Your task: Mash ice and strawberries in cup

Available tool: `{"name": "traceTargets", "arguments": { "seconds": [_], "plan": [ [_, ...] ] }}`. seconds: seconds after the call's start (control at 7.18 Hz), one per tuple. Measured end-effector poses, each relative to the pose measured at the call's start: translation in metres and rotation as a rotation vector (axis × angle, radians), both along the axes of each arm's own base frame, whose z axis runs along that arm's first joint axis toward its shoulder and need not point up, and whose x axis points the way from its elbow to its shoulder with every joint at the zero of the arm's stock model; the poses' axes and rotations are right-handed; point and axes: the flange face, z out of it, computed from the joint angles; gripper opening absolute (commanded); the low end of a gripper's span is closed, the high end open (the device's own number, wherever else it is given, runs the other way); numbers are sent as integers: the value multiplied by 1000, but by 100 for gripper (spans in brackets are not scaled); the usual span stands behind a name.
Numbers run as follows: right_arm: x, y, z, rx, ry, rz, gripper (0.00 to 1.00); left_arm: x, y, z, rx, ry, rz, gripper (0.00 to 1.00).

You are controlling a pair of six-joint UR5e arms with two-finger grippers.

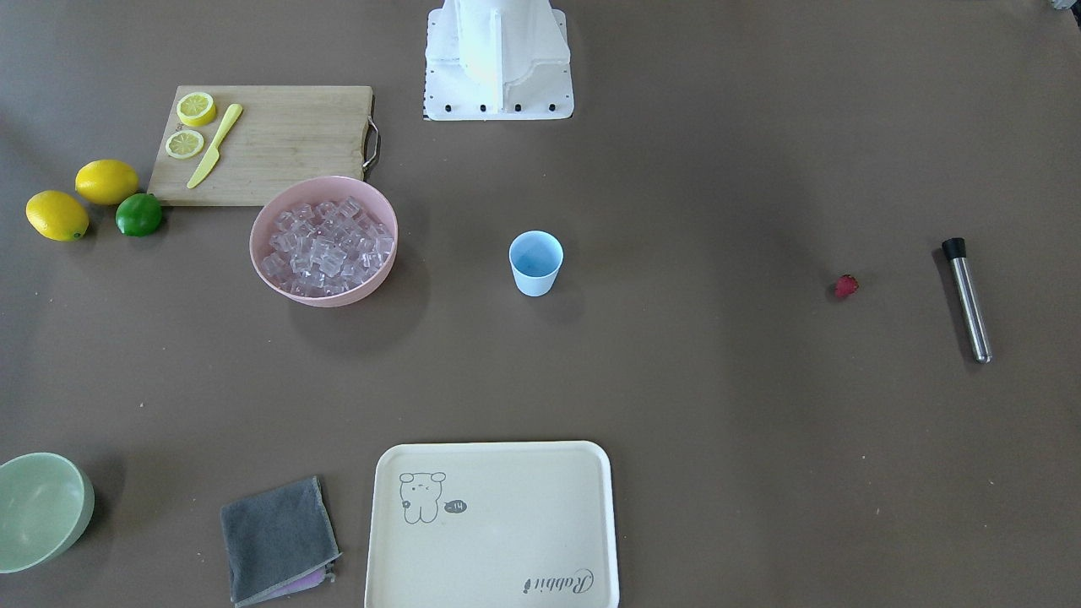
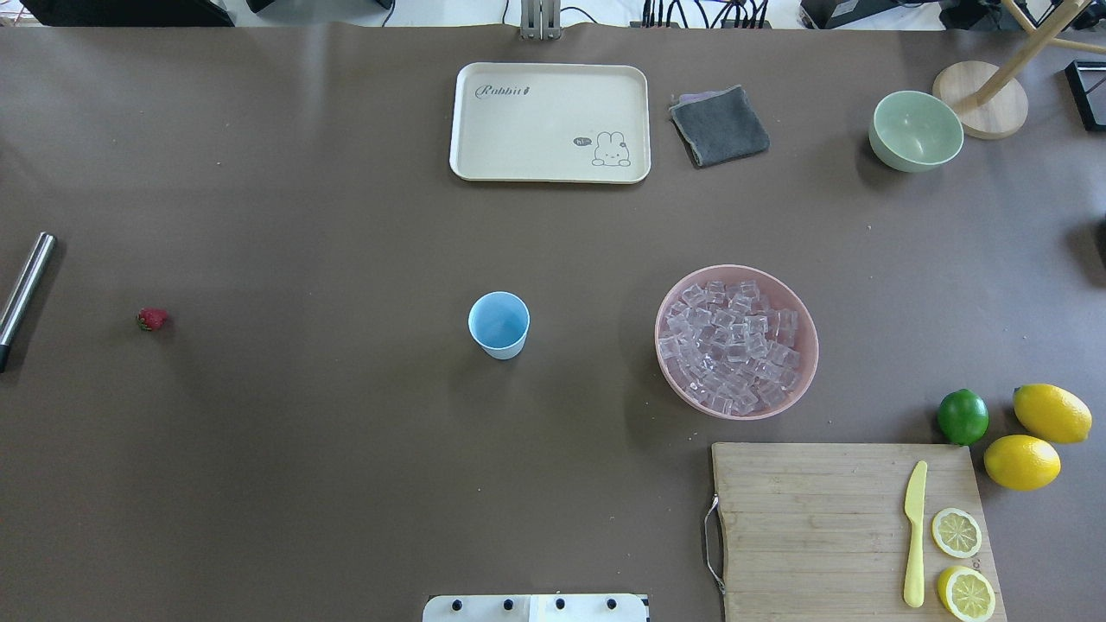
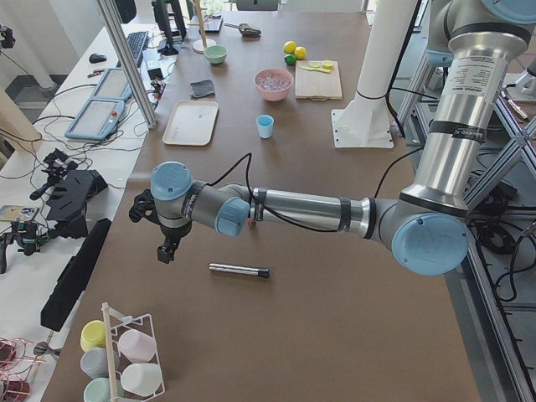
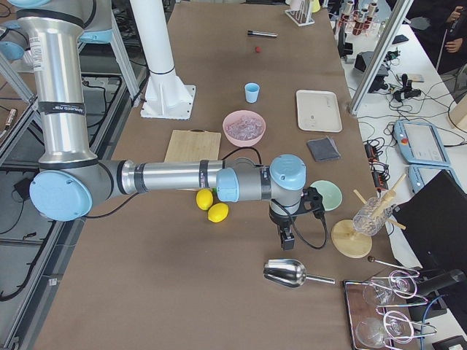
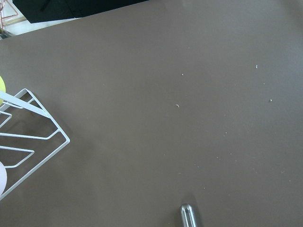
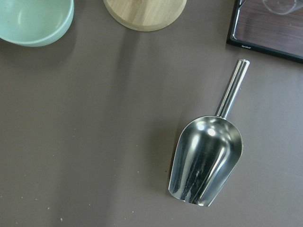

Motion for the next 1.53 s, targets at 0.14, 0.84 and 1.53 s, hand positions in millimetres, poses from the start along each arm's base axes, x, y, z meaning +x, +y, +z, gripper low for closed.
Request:
{"name": "traceTargets", "arguments": {
  "seconds": [0.14,0.84,1.53],
  "plan": [
    [-10,5,4,51,-12,-10,100,0,0,2,-2,-6,-2,99],
    [-123,-16,-70,107,-33,-23,100,0,-1,0,6,-7,-1,99],
    [-270,10,-213,118,-104,60,100,0,-3,-5,5,-5,-3,99]
  ]
}}
